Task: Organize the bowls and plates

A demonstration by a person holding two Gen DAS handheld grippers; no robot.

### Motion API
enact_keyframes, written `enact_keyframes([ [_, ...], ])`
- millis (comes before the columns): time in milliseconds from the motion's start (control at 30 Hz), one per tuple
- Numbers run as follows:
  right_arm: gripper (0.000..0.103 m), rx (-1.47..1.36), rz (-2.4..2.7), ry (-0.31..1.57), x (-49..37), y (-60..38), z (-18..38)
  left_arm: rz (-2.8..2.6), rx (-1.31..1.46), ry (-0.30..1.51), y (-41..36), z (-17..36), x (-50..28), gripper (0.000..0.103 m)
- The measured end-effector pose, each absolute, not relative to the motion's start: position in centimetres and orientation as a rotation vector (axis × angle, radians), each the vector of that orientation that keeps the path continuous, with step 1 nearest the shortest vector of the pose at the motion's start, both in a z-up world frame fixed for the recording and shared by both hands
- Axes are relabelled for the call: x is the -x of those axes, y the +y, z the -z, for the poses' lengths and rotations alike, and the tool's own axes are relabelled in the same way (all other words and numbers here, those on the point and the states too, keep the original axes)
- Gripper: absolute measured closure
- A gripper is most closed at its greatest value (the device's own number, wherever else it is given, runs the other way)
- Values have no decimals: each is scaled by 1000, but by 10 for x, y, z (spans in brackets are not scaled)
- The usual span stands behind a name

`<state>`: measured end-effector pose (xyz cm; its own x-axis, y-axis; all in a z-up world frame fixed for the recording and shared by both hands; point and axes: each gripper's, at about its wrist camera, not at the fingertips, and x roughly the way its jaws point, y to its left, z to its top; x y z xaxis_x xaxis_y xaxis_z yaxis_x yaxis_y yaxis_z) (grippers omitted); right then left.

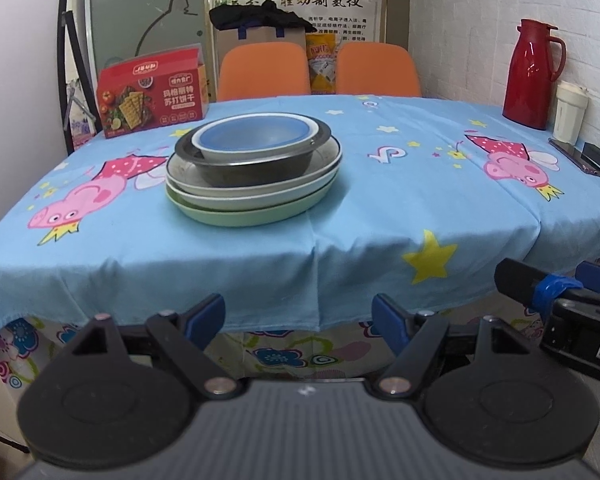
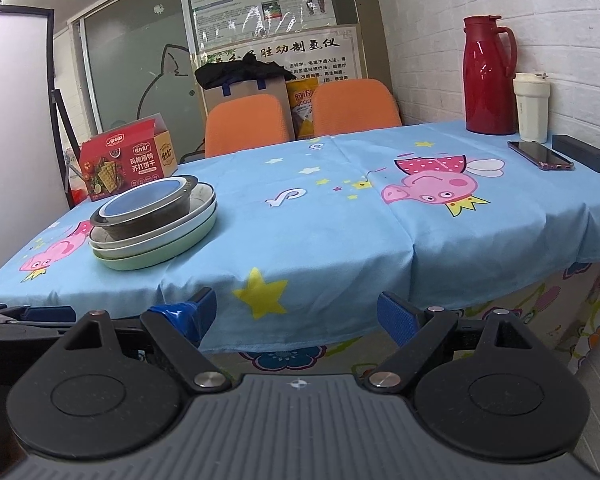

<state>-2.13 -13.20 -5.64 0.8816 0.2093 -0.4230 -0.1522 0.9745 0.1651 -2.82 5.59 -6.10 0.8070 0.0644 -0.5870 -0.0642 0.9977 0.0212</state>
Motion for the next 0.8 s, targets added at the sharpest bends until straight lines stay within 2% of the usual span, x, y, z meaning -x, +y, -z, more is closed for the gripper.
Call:
enact_keyframes([
  [800, 28, -145, -217, 469, 24, -129, 58, -96, -10, 604, 52, 61, 32, 28],
])
